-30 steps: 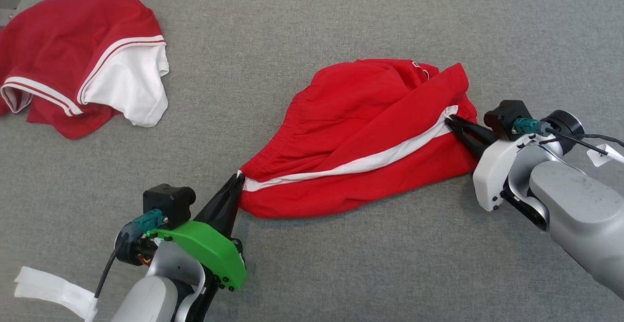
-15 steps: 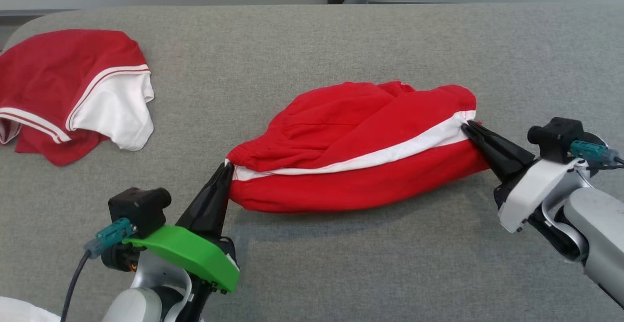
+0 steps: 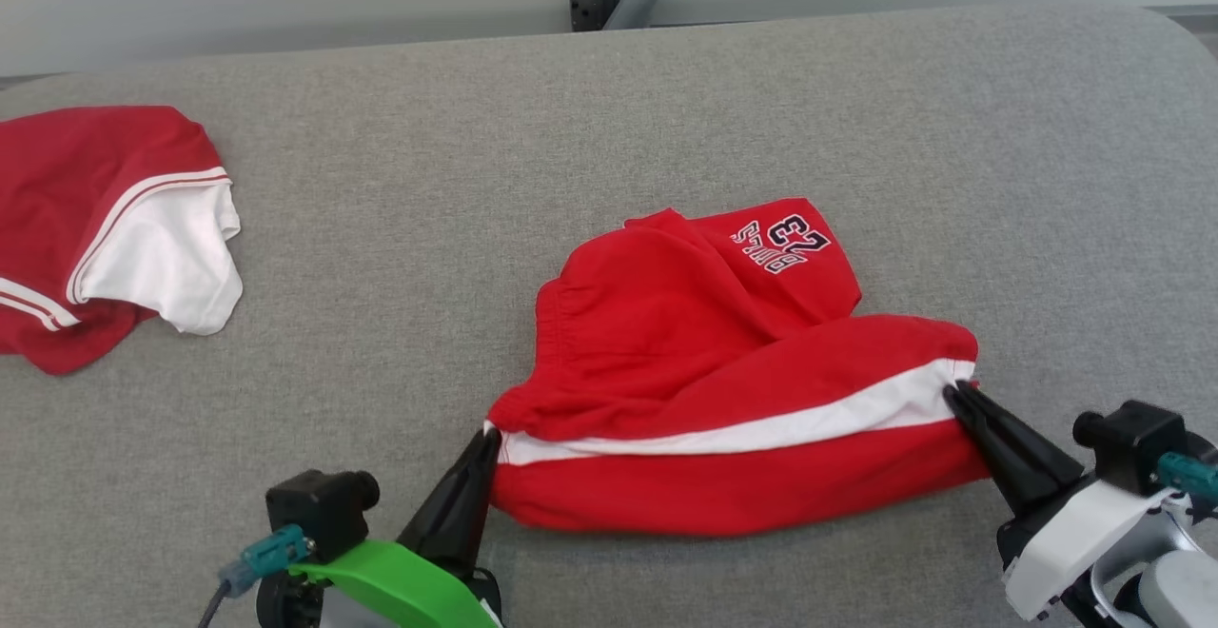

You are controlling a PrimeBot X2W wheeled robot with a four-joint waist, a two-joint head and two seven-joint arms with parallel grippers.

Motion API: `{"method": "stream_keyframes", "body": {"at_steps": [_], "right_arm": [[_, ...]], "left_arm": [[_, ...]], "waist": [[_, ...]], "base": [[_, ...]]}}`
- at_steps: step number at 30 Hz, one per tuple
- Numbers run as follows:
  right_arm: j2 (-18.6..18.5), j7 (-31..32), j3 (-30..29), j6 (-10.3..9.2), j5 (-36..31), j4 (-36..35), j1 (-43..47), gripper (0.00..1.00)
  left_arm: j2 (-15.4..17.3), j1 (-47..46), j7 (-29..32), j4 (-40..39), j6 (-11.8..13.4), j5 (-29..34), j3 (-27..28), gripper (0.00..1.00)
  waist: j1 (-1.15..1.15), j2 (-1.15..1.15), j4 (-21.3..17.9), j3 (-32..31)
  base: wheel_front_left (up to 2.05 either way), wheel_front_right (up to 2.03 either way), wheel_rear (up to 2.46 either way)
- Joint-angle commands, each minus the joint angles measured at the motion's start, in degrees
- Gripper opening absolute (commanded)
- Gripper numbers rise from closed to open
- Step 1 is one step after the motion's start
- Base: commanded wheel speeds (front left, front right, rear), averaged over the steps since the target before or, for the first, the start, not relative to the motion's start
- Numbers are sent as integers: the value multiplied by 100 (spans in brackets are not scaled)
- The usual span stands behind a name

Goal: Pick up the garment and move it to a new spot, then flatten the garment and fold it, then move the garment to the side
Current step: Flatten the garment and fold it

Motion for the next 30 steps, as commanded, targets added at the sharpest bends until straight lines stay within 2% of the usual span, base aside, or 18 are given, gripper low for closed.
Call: {"method": "stream_keyframes", "body": {"at_steps": [1,5,10,11,12,13,14,15,16,26,30], "right_arm": [[67,-21,-69,-4,-167,63,42,0],[465,-135,-34,-4,-643,545,152,0],[739,-281,91,-5,-816,994,123,0],[764,-303,90,-5,-843,1018,101,6],[783,-333,90,-5,-856,1030,97,31],[786,-332,89,-5,-860,1037,104,41],[769,-352,80,-5,-904,1032,109,57],[758,-369,60,-5,-930,1009,126,96],[762,-376,30,-5,-934,977,162,100],[739,-96,-385,-5,-868,465,631,100],[821,9,-526,-4,-790,385,550,100]], "left_arm": [[-37,47,-78,113,-65,-74,-12,0],[-138,-6,-381,858,-348,-70,-127,0],[-245,-129,-650,1431,-501,-99,-146,0],[-252,-153,-674,1500,-528,-107,-147,0],[-245,-170,-700,1548,-544,-105,-146,0],[-239,-191,-711,1585,-552,-107,-145,0],[-231,-218,-731,1629,-559,-106,-140,0],[-223,-243,-738,1669,-569,-102,-136,0],[-219,-253,-749,1692,-578,-106,-133,0],[-169,-264,-806,1777,-524,-134,-95,0],[-159,-309,-793,1773,-513,-135,-104,0]], "waist": [[0,0,-66,78],[0,0,-110,148],[0,0,-93,156],[0,0,-89,157],[0,0,-88,153],[0,0,-85,147],[0,0,-82,140],[0,0,-78,130],[0,0,-73,118],[0,0,-82,82],[0,0,-95,110]], "base": [[0,0,0],[0,0,0],[0,0,0],[0,0,0],[0,0,0],[0,0,0],[0,0,0],[0,0,0],[0,0,0],[0,0,0],[0,0,0]]}}
